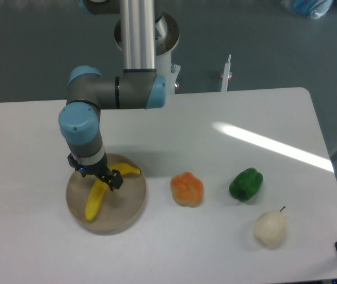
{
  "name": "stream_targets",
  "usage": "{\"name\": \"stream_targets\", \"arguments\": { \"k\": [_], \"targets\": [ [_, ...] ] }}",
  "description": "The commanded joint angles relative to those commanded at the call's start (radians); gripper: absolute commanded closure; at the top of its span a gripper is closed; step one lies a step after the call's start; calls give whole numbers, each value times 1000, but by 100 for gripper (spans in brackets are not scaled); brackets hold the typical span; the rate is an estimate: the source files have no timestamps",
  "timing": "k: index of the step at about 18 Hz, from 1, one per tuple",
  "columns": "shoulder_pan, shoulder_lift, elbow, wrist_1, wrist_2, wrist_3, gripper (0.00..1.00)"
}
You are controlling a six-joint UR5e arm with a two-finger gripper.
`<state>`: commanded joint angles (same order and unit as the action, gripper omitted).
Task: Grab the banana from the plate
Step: 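Close the gripper on the banana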
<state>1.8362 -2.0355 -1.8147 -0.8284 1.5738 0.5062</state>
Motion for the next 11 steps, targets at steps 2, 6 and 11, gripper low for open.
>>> {"name": "stream_targets", "arguments": {
  "k": [2, 6, 11],
  "targets": [
    [0, -3, -2, 0, 20, 2, 13],
    [0, 0, -3, 0, 18, 9, 46],
    [0, 6, -5, -2, 18, 12, 58]
  ]
}}
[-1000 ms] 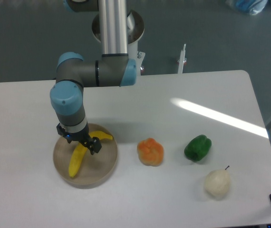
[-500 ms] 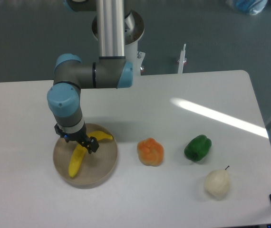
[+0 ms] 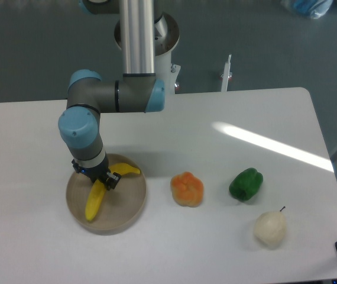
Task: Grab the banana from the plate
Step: 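Close the gripper on the banana, then lift the banana off the plate and carry it toward the orange pepper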
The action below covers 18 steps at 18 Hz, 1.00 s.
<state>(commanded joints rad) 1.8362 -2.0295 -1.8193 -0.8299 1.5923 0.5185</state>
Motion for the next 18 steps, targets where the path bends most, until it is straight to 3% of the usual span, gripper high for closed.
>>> {"name": "stream_targets", "arguments": {
  "k": [3, 7, 13, 15, 18],
  "targets": [
    [0, 2, 0, 0, 0, 0, 66],
    [3, 9, 8, -3, 2, 0, 68],
    [57, 90, 32, -28, 11, 76, 71],
    [110, 124, 43, -55, 17, 159, 71],
    [221, 179, 67, -170, 23, 273, 71]
  ]
}}
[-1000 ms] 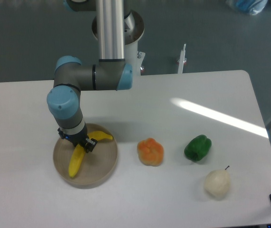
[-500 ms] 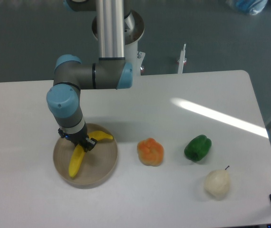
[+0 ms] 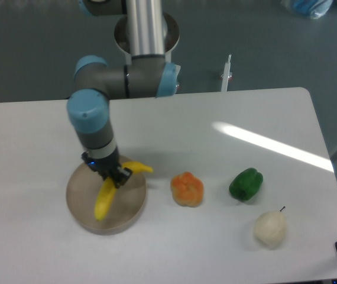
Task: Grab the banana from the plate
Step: 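Lift the banana off the plate and carry it toward the orange pepper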
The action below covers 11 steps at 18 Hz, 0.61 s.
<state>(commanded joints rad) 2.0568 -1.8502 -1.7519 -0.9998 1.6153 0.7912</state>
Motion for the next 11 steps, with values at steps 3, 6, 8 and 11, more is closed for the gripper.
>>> {"name": "stream_targets", "arguments": {
  "k": [3, 6, 8, 11],
  "targets": [
    [92, 29, 3, -16, 0, 104, 71],
    [157, 34, 17, -17, -3, 193, 71],
    [184, 34, 41, -19, -3, 226, 71],
    [224, 35, 63, -19, -3, 267, 71]
  ]
}}
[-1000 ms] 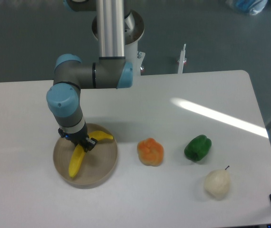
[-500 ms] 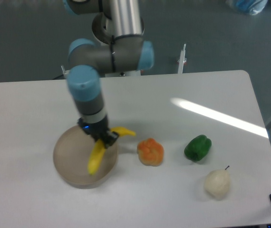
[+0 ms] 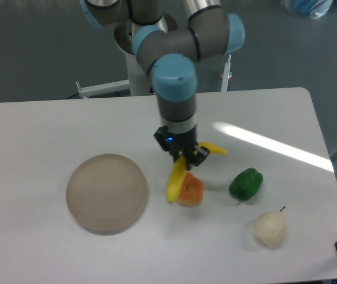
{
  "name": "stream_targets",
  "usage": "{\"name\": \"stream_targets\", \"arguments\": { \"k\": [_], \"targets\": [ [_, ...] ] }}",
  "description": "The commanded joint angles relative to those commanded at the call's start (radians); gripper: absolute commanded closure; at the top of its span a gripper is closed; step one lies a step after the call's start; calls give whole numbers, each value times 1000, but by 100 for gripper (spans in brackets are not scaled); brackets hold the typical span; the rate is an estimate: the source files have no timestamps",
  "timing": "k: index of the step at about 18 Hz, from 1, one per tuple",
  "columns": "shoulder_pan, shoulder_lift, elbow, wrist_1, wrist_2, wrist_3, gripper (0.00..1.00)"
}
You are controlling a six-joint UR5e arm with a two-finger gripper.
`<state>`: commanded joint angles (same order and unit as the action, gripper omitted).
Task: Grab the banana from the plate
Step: 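Lift the banana off the plate and carry it toward the orange pepper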
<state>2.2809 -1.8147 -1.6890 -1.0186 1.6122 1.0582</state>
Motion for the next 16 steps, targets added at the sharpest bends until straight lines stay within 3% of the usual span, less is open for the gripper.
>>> {"name": "stream_targets", "arguments": {
  "k": [4, 16],
  "targets": [
    [49, 0, 18, 0, -5, 68, 71],
    [77, -18, 43, 15, -8, 92, 70]
  ]
}}
